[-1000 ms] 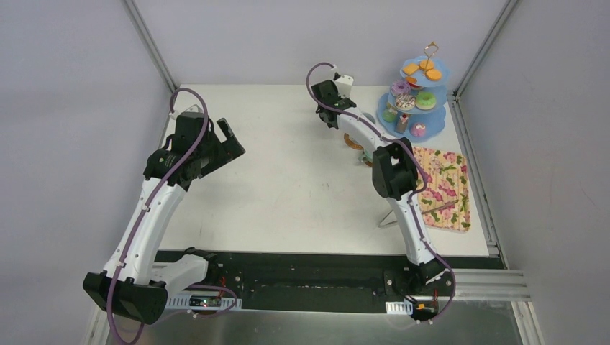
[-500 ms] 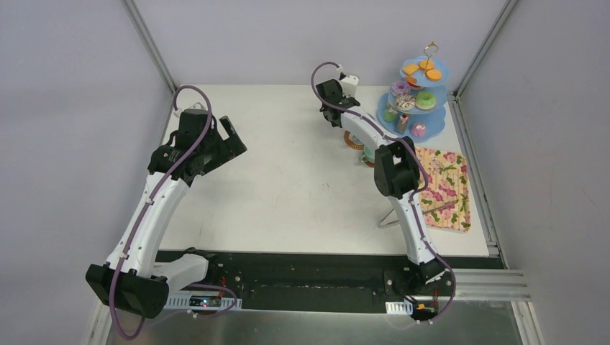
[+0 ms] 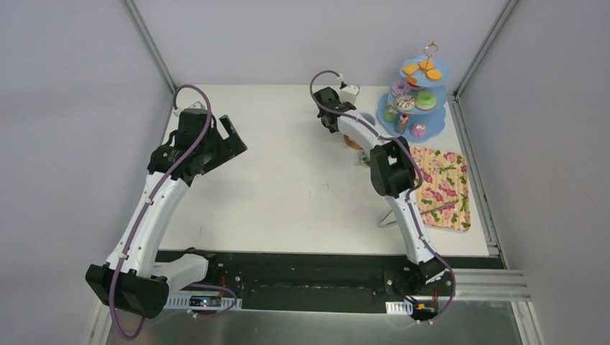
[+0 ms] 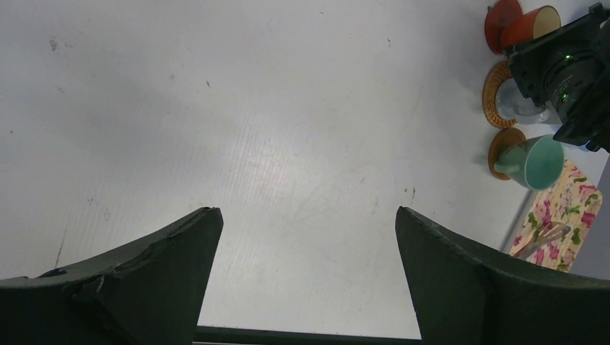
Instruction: Serve the afternoon tea
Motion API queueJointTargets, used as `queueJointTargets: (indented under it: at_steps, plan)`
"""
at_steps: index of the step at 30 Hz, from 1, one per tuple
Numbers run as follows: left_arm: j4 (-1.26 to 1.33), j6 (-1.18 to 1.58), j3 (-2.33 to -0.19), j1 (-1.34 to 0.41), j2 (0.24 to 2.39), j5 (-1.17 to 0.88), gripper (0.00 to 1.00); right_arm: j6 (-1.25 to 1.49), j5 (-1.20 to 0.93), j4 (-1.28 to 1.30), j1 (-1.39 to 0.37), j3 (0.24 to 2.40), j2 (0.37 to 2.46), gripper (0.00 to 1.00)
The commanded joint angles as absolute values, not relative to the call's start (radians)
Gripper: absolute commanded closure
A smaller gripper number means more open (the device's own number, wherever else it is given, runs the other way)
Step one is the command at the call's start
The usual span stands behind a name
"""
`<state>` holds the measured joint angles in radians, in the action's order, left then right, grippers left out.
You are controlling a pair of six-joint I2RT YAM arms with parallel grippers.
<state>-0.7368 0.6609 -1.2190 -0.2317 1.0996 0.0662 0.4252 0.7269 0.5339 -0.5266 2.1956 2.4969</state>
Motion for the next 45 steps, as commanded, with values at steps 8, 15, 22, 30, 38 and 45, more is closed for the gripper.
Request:
queueJointTargets:
  at_steps: [8, 15, 22, 30, 38, 45]
  plan:
    - [-0.739, 0.608, -1.277, -0.233, 1.098, 0.071, 0.04, 0.445, 0.823, 0.556, -0.546, 2.335, 2.534, 1.00]
    - [-0.743, 0.596, -1.279, -0.233, 1.095, 0.074, 0.04, 0.457, 0.817, 0.561, -0.547, 2.341, 2.550, 1.00]
    - [-0.758, 0.582, -1.287, -0.233, 1.088, 0.090, 0.04, 0.448, 0.806, 0.555, -0.550, 2.367, 2.582, 1.00]
    - [-0.759, 0.578, -1.292, -0.233, 1.087, 0.092, 0.03, 0.433, 0.812, 0.555, -0.555, 2.376, 2.588, 1.00]
    - [-0.753, 0.580, -1.287, -0.233, 1.094, 0.084, 0.03, 0.442, 0.797, 0.569, -0.558, 2.358, 2.579, 0.74]
    - [-0.770, 0.580, -1.317, -0.233, 1.105, 0.078, 0.03, 0.457, 0.742, 0.635, -0.561, 2.379, 2.513, 0.38]
